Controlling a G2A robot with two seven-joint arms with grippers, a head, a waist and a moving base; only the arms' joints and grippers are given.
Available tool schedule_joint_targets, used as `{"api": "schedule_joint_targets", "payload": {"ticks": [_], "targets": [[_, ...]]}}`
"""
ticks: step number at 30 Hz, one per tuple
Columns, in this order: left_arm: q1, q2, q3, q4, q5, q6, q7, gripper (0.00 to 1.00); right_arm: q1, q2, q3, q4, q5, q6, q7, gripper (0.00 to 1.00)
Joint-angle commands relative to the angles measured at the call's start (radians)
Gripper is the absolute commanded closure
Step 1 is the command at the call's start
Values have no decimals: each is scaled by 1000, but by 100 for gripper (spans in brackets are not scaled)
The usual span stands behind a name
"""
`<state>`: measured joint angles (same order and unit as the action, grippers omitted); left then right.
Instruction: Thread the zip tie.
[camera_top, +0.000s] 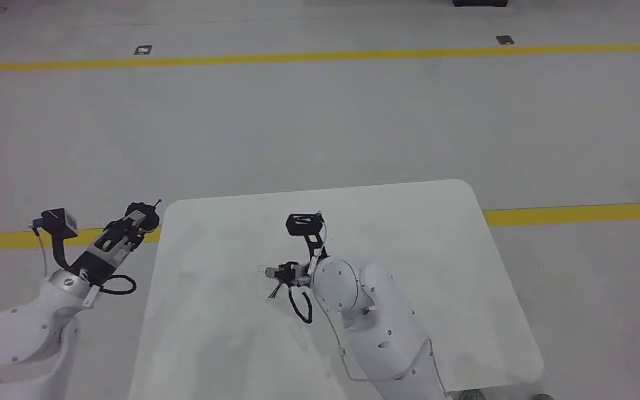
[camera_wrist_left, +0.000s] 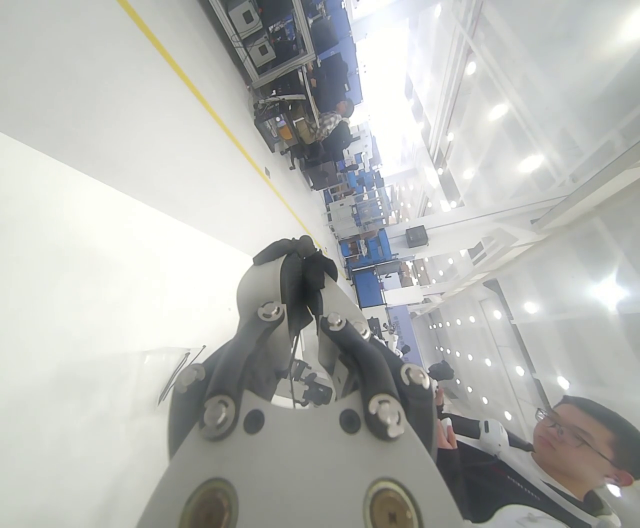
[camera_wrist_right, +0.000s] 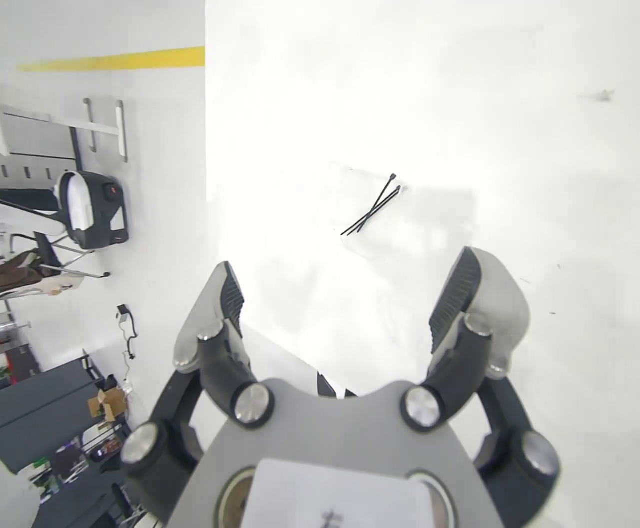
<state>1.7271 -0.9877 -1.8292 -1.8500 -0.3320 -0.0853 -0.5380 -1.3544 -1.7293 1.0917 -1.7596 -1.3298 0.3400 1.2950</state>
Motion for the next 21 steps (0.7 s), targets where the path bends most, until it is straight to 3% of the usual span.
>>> {"api": "schedule_joint_targets", "payload": {"ticks": [1,5,14,17,21], "targets": [[0,0,0,0,0,0,0,100,22,-23,-1,24,-49,0,34,0],[0,0,0,0,0,0,0,100,73,-52,5,94,-84,0,90,0],[0,0,0,0,0,0,0,100,74,-51,4,97,-84,-2,82,0],[0,0,0,0,0,0,0,100,82,-49,-18,125,-85,0,42,0],[0,0,0,0,0,0,0,100,119,-67,-41,169,-134,0,69,0]]}}
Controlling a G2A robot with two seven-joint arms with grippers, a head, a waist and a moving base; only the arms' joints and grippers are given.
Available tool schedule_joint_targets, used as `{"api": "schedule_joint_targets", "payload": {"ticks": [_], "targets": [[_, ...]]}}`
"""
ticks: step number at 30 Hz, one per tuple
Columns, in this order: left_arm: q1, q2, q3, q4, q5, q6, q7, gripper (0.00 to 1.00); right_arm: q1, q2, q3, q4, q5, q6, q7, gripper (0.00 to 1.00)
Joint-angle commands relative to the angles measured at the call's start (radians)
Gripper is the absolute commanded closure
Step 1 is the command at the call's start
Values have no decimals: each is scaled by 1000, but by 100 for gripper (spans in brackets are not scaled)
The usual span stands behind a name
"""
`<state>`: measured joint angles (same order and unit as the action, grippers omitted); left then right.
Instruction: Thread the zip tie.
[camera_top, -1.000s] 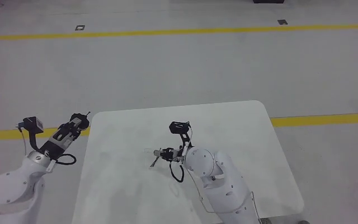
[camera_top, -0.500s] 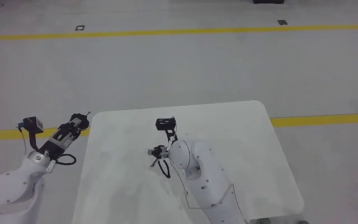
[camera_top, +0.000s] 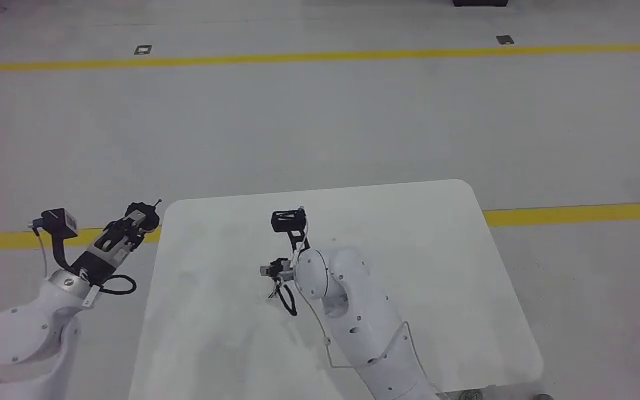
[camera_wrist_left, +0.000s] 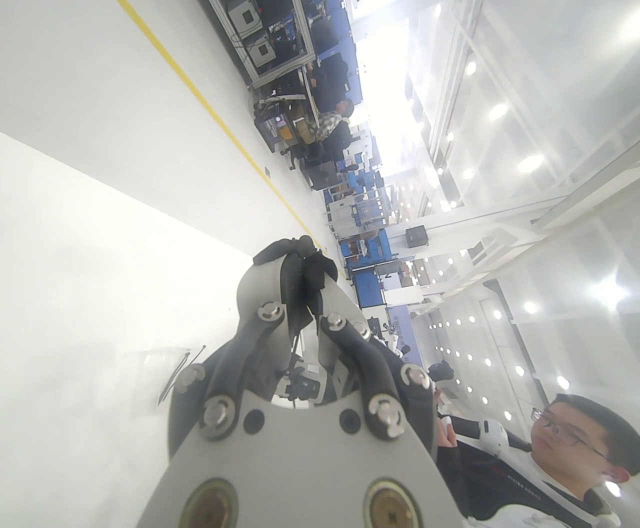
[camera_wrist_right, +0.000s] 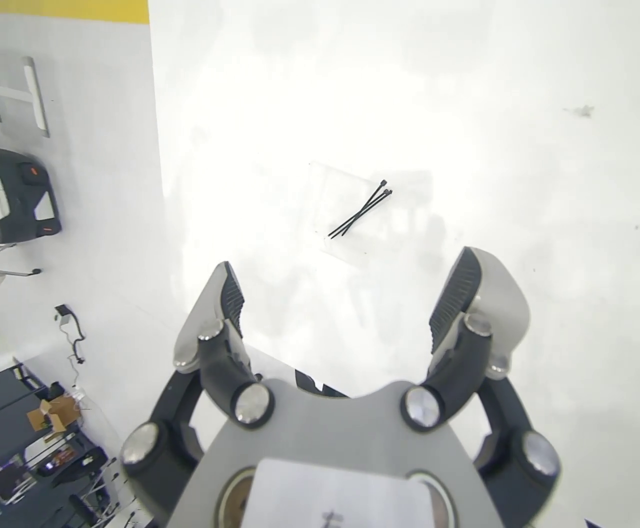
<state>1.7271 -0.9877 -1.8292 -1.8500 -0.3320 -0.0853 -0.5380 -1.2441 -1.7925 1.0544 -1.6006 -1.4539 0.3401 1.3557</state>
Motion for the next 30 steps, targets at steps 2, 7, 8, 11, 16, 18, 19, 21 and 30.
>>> {"api": "schedule_joint_targets", "payload": {"ticks": [2,7,8,11,16,18,19,21,30], "targets": [[0,0,0,0,0,0,0,100,31,-16,-14,37,-19,0,27,0],[0,0,0,0,0,0,0,100,63,-32,-28,109,-33,0,34,0],[0,0,0,0,0,0,0,100,69,-35,-27,122,-33,0,34,0],[0,0,0,0,0,0,0,100,82,-41,-34,148,-30,0,34,0],[0,0,0,0,0,0,0,100,94,-46,-37,184,-26,0,34,26],[0,0,0,0,0,0,0,100,98,-49,-35,202,-28,0,34,36],[0,0,0,0,0,0,0,100,100,-50,-35,211,-23,0,34,37],[0,0,0,0,0,0,0,100,105,-52,-36,226,-14,0,34,47],[0,0,0,0,0,0,0,100,139,-64,-45,320,0,0,34,51]]}}
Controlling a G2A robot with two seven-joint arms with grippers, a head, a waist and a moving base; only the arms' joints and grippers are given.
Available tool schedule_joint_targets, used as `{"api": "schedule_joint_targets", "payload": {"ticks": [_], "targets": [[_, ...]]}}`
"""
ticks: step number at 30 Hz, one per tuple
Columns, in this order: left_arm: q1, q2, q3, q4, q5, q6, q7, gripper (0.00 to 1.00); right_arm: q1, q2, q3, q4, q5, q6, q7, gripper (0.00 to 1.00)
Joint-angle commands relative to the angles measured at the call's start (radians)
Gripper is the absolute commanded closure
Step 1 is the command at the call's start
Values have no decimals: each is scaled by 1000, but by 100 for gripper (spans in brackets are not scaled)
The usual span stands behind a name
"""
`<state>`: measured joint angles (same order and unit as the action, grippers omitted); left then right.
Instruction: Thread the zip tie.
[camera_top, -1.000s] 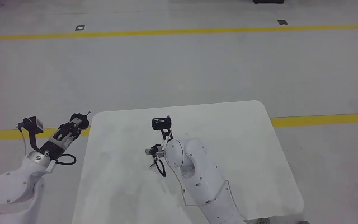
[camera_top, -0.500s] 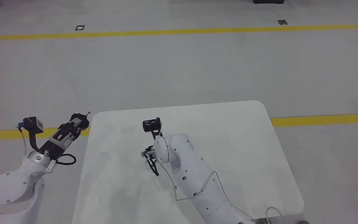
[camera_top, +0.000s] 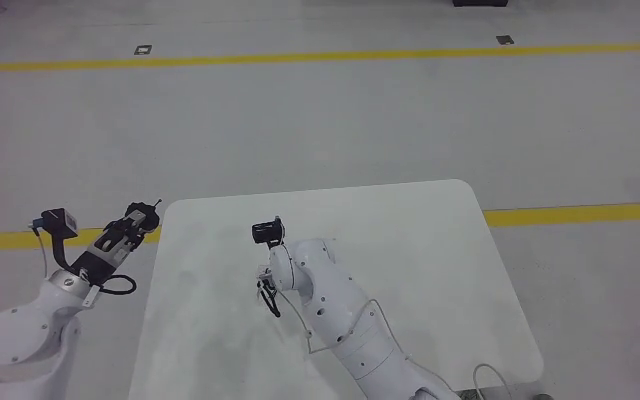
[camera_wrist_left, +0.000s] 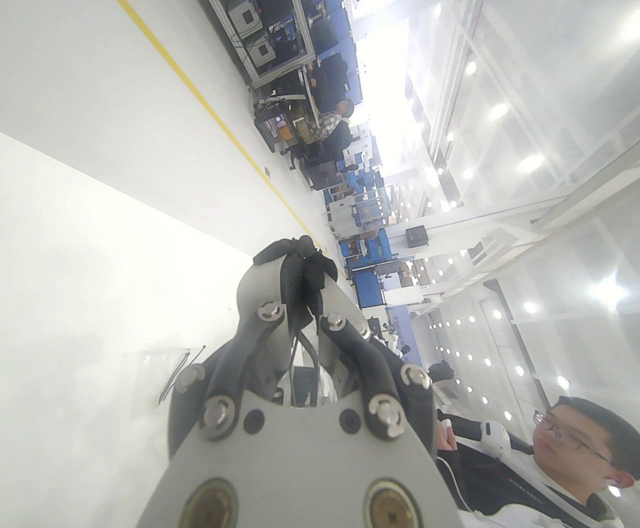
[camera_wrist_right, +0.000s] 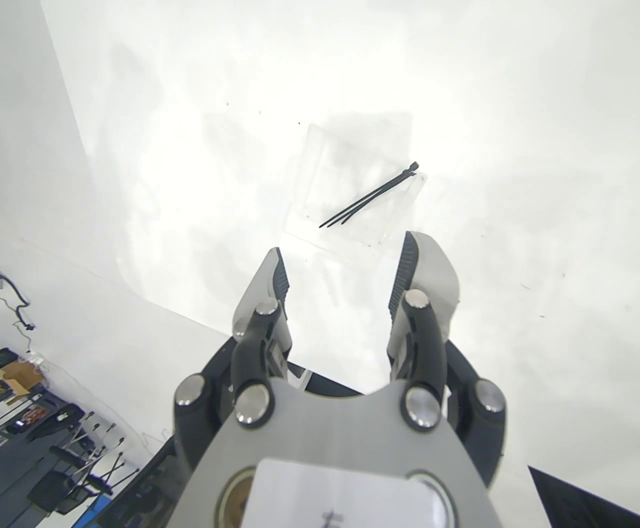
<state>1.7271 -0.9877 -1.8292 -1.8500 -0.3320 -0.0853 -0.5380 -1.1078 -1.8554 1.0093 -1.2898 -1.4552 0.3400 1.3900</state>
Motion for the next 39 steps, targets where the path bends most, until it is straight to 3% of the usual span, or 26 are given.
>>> {"api": "schedule_joint_targets", "payload": {"ticks": [1,19,28,34,39], "targets": [[0,0,0,0,0,0,0,100,7,-2,1,20,2,0,0,52],[0,0,0,0,0,0,0,100,101,-29,-13,218,15,0,-30,57],[0,0,0,0,0,0,0,100,107,-35,-1,228,-38,0,-10,60],[0,0,0,0,0,0,0,100,102,-34,-27,208,45,0,-38,60],[0,0,0,0,0,0,0,100,116,-35,-50,241,80,0,-61,62]]}}
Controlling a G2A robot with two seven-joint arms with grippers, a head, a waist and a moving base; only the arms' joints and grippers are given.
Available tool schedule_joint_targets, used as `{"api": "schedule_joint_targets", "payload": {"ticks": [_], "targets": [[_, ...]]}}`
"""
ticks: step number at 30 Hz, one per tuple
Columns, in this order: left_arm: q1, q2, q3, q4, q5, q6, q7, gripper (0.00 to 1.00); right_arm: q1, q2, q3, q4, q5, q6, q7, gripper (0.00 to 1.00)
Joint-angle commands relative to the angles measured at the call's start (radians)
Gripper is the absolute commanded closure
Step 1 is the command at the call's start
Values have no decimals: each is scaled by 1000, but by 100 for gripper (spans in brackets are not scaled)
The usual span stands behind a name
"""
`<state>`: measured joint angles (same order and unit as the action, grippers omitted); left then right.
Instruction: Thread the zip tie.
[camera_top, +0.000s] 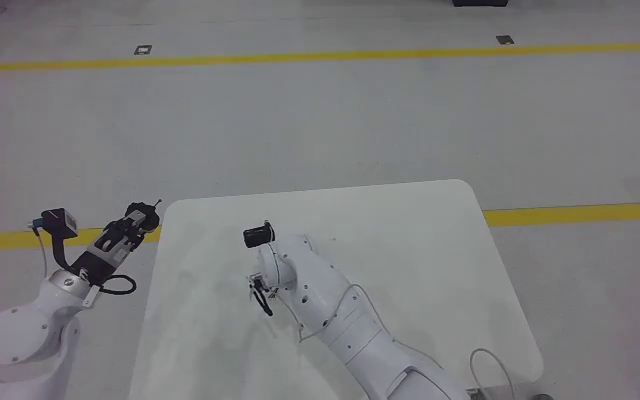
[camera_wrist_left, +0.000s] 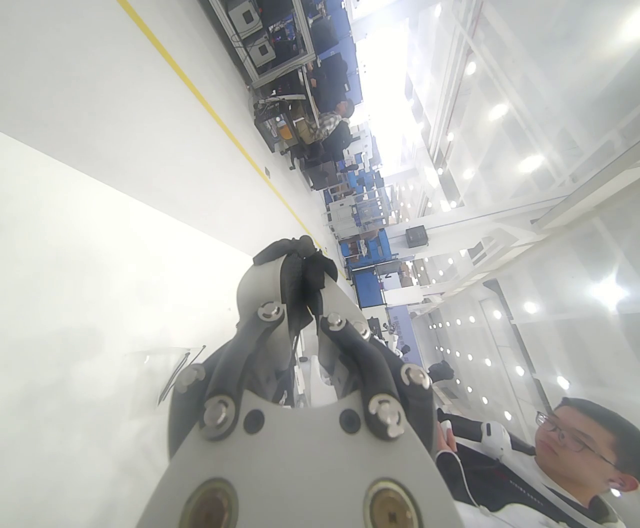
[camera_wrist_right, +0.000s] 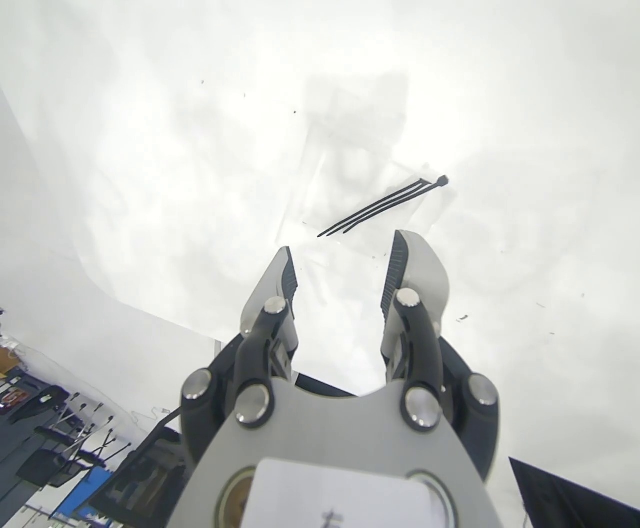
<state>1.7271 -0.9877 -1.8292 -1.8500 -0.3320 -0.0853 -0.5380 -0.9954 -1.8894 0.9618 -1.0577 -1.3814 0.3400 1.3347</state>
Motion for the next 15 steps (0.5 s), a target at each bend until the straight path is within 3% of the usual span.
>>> {"api": "schedule_joint_targets", "payload": {"ticks": [1,8,15], "targets": [[0,0,0,0,0,0,0,100,7,-1,-5,18,13,0,-12,63],[0,0,0,0,0,0,0,100,51,-11,-15,116,70,0,-37,64],[0,0,0,0,0,0,0,100,75,-19,9,162,31,0,-25,66]]}}
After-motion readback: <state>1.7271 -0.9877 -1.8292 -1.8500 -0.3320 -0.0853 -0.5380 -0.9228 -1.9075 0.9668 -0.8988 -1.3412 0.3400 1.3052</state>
